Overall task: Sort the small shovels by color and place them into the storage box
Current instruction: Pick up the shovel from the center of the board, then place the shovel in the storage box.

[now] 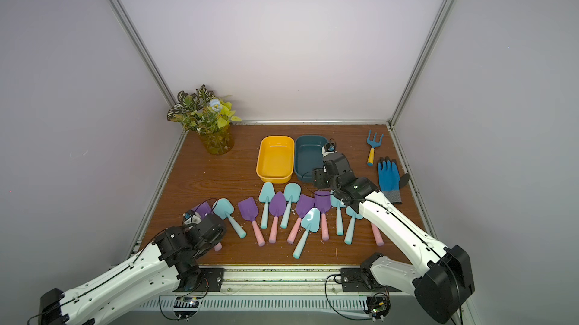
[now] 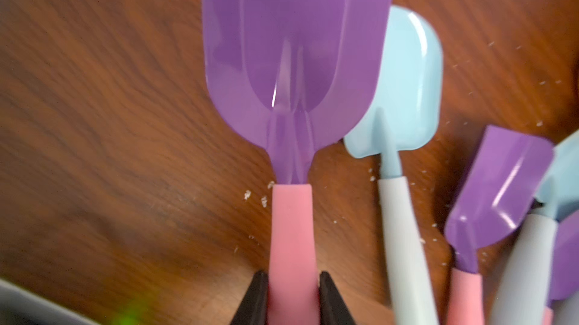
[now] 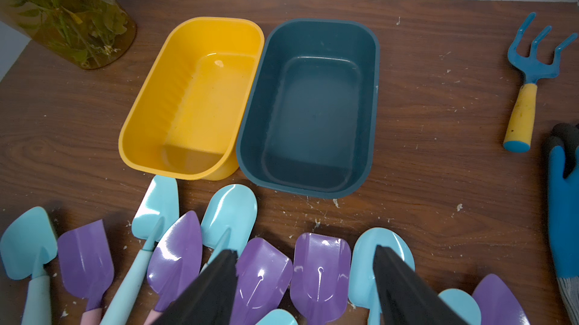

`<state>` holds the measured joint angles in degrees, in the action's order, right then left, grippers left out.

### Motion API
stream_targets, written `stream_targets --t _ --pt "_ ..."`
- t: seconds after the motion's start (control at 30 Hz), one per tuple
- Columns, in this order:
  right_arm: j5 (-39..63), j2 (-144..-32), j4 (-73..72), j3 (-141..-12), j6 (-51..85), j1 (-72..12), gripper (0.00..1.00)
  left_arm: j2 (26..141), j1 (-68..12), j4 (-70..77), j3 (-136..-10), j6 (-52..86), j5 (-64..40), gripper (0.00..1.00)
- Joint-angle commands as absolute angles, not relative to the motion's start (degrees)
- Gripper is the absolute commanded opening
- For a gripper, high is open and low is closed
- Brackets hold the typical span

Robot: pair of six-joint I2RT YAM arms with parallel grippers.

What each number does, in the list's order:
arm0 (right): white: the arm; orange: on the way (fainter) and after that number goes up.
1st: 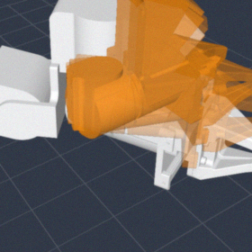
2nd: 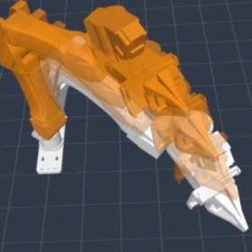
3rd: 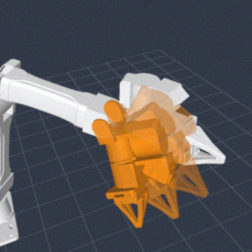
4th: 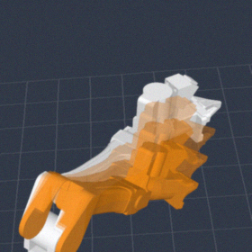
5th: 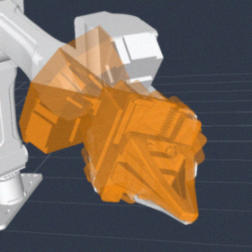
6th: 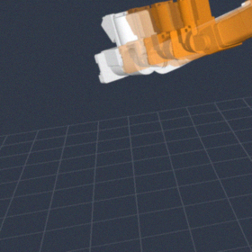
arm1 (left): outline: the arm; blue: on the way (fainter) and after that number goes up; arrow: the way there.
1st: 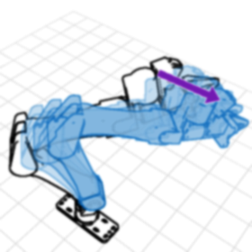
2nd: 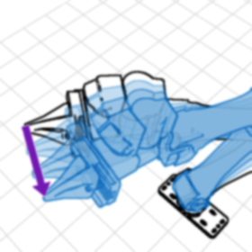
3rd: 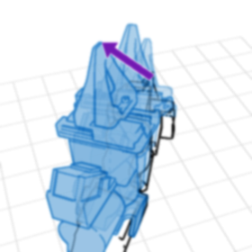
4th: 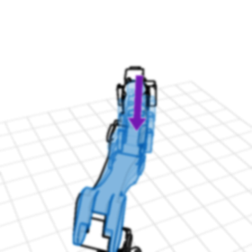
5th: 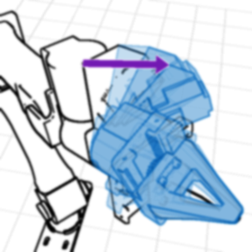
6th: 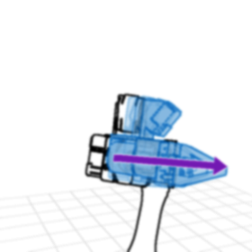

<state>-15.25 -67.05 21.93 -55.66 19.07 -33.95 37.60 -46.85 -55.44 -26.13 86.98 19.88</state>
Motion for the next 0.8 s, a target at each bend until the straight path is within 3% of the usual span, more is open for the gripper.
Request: stream_targets --t 0.0,0.13,0.23,0.57,0.77 --pt "-16.1 -67.8 19.8 -55.8 18.0 -33.9 0.75 38.9 -47.3 -61.0 -31.0 86.4 26.9 0.1" --pt "-15.5 -68.7 19.5 -56.3 17.8 -34.0 0.75 40.7 -47.1 -62.5 -36.1 84.0 30.3 0.09" --pt "-15.2 -68.9 19.4 -56.8 17.5 -34.0 0.75 44.6 -46.4 -62.5 -42.2 78.4 32.8 0.01" --pt "-16.2 -67.7 20.5 -56.1 17.2 -34.0 0.75 68.6 -46.3 -61.3 -68.7 58.1 41.2 0.0" --pt "-16.9 -68.4 22.2 -57.7 16.2 -33.8 0.75 81.0 -46.3 -53.2 -79.9 44.5 37.6 0.0"
